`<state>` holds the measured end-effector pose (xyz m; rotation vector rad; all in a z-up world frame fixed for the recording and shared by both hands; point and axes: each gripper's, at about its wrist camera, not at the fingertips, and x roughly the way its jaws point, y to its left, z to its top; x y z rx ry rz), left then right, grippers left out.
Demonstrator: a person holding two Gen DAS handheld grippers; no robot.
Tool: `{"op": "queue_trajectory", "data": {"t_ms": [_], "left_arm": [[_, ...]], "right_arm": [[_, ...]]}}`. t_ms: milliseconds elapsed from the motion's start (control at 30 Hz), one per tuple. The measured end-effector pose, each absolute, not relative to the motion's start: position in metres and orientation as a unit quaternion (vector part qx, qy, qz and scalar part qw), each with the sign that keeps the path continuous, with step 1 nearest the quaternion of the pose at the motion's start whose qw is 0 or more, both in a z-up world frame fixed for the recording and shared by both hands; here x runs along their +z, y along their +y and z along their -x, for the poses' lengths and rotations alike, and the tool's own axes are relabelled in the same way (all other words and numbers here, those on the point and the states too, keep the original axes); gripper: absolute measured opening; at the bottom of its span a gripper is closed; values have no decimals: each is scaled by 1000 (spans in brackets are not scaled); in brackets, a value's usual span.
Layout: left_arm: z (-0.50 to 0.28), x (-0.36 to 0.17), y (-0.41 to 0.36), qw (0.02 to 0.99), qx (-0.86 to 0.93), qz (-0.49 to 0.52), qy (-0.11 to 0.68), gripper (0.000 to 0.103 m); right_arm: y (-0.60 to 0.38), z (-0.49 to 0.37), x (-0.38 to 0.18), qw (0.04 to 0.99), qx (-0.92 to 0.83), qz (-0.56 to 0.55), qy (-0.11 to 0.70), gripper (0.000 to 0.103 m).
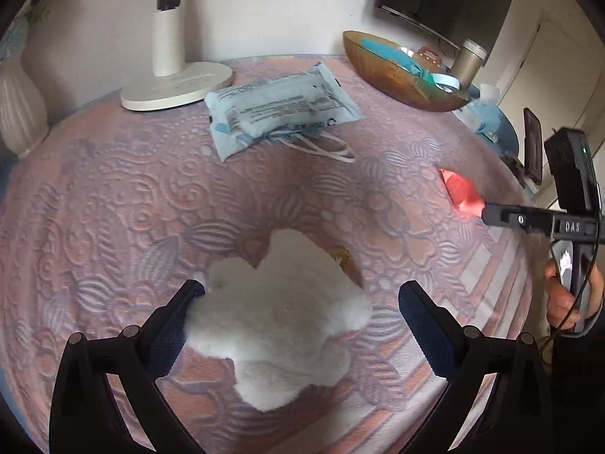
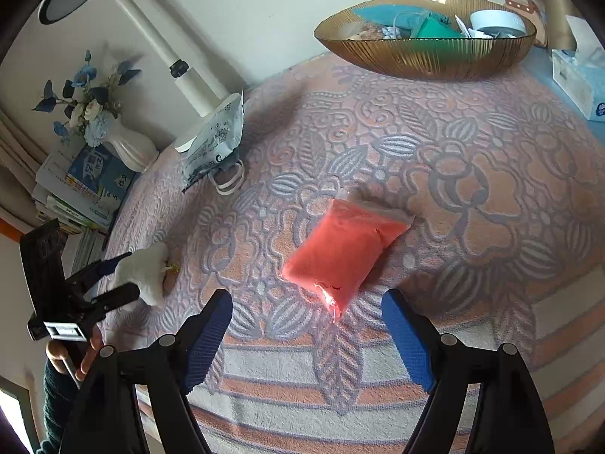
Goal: Organize soft objects
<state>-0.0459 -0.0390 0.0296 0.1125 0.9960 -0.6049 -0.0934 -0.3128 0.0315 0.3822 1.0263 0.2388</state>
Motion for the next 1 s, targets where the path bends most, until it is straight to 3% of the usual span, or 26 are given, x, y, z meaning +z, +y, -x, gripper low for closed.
{"op": "queue_trajectory", "data": {"t_ms": [133,267,567,667,700,767,833,1000], "left_arm": [[78,24,-53,790,-332,-64,511,102],[104,39,-64,802,-331,-104,486,102],[73,23,-81,836,-215,-161,478,102],[72,18,-81,842,-192,-182,469,87],[72,19,-78,848,-190,-175,462,73],[70,22,-69,853,-179,-148,467,63],[73,25,-63,861,-174,-128,460,59],[93,41,-55,877,-185,-92,434,56]], "right_arm": [[-316,89,30,848,113,-192,482,80],[-306,77,31,855,106,-165,481,80],[-283,72,24,881,55,-109,458,80],[-277,75,23,888,42,-89,450,78],[-279,75,23,888,40,-89,450,74],[-282,76,23,890,37,-97,445,62],[-289,79,24,893,31,-111,435,45],[-301,84,24,895,29,-130,425,40]]}}
